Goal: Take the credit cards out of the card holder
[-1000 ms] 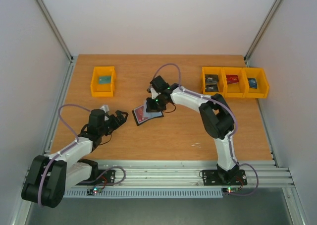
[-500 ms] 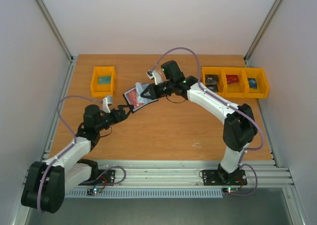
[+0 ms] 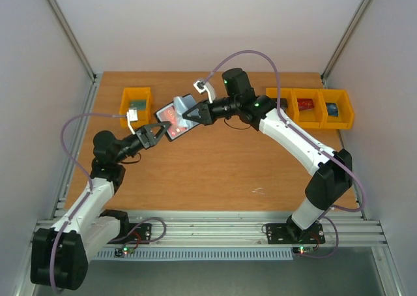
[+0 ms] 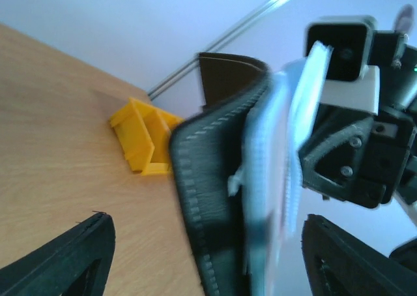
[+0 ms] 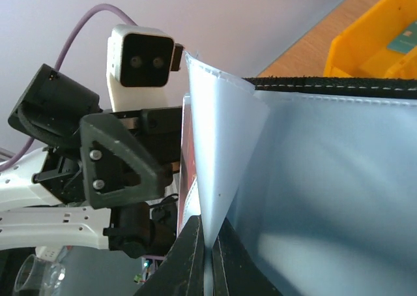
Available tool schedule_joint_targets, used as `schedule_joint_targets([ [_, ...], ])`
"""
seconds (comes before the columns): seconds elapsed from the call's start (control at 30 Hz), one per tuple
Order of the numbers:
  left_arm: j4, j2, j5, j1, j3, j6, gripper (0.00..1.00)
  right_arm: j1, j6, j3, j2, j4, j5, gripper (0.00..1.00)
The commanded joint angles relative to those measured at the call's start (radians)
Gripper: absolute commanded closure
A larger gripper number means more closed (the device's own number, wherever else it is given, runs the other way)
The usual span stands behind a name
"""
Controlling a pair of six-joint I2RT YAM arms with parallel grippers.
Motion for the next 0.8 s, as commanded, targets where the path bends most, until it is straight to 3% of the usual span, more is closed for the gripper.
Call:
schedule_joint_targets([
  [0.0, 0.085, -0.017, 0.04, -0.026, 0.042, -0.003, 0.35, 0.018, -0.018, 0.035, -0.017, 0.043, -0.049, 0.99],
  [0.1, 0.088, -0.023, 0.036, -0.03, 0.058, 0.005, 0.84, 0.028, -0.023, 0.03, -0.025, 0.045, -0.068, 0.99],
  [0.2, 0.058, -0.031, 0.045, -0.03, 0.06, 0.018, 0.98, 0.023, -0.03, 0.009, -0.045, 0.048, -0.044, 0.99],
  [0.27, -0.025, -0.041, 0.027, -0.03, 0.059, 0.044, 1.0, 0.003, -0.022, -0.003, -0.055, 0.03, 0.015, 0.94],
  [0.33, -0.148, -0.05, -0.019, -0.03, 0.066, 0.116, 1.0, -0.022, -0.008, -0.003, -0.06, -0.037, 0.131, 0.8],
  [0.4, -0.372, -0.062, -0.107, -0.032, 0.112, 0.246, 1.0, -0.046, -0.01, 0.012, -0.059, -0.127, 0.284, 0.72],
  [0.47, -0.653, -0.062, -0.314, -0.053, 0.186, 0.499, 1.0, -0.051, -0.038, 0.032, -0.059, -0.212, 0.401, 0.66],
  [0.53, -0.812, -0.049, -0.52, -0.081, 0.227, 0.771, 1.0, -0.051, -0.067, 0.045, -0.062, -0.262, 0.447, 0.62],
  [0.6, -0.888, -0.036, -0.696, -0.114, 0.24, 1.158, 1.0, -0.049, -0.076, 0.047, -0.066, -0.287, 0.461, 0.6],
  [0.67, -0.901, -0.03, -0.856, -0.141, 0.238, 1.443, 1.0, -0.041, -0.071, 0.04, -0.073, -0.286, 0.455, 0.6],
  [0.77, -0.874, -0.03, -0.945, -0.169, 0.246, 1.66, 1.0, -0.001, -0.084, 0.04, -0.071, -0.268, 0.447, 0.58],
])
